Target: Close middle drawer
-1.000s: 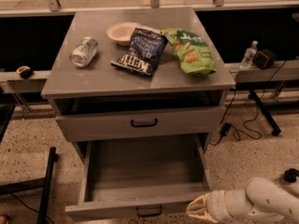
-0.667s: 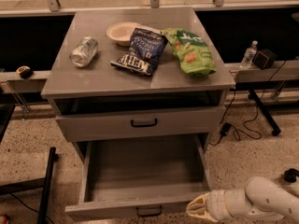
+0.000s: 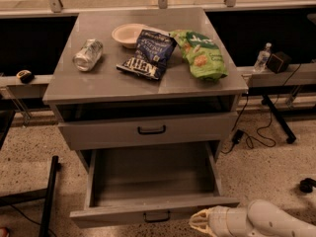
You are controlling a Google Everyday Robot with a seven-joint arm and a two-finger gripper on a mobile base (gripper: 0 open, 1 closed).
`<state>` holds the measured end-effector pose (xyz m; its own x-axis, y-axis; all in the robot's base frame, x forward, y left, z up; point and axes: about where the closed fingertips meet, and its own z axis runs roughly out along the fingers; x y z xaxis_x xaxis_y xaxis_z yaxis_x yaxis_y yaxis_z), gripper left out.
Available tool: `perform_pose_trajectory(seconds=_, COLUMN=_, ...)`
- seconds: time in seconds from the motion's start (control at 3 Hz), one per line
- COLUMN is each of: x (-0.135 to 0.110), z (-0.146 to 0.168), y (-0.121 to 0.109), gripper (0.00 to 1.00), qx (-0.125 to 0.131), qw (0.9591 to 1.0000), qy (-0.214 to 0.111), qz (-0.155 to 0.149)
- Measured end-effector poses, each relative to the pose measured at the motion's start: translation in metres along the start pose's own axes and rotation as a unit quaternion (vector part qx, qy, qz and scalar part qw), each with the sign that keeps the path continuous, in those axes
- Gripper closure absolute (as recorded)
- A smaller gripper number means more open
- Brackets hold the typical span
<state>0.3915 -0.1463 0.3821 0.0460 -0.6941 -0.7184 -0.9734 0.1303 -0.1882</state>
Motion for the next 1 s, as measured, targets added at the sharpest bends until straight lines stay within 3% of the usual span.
perform_pose_trajectory(seconds=0.33, x=-0.001, z=0.003, y=-0.002, gripper=1.00, qx=0.006, qw=1.0000, qy=-0.007, qz=0.002)
perform_pose_trajectory(seconds=0.67, x=-0.004, z=0.019, y=-0.018, gripper=1.00, qx=0.047, qw=0.9973, qy=-0.054, qz=0.014)
perform_pose_trajectory(seconds=1.0, x=-0.019, z=0.047, y=-0.045, gripper=1.00, qx=0.125, qw=0.9858, qy=-0.109, qz=0.029)
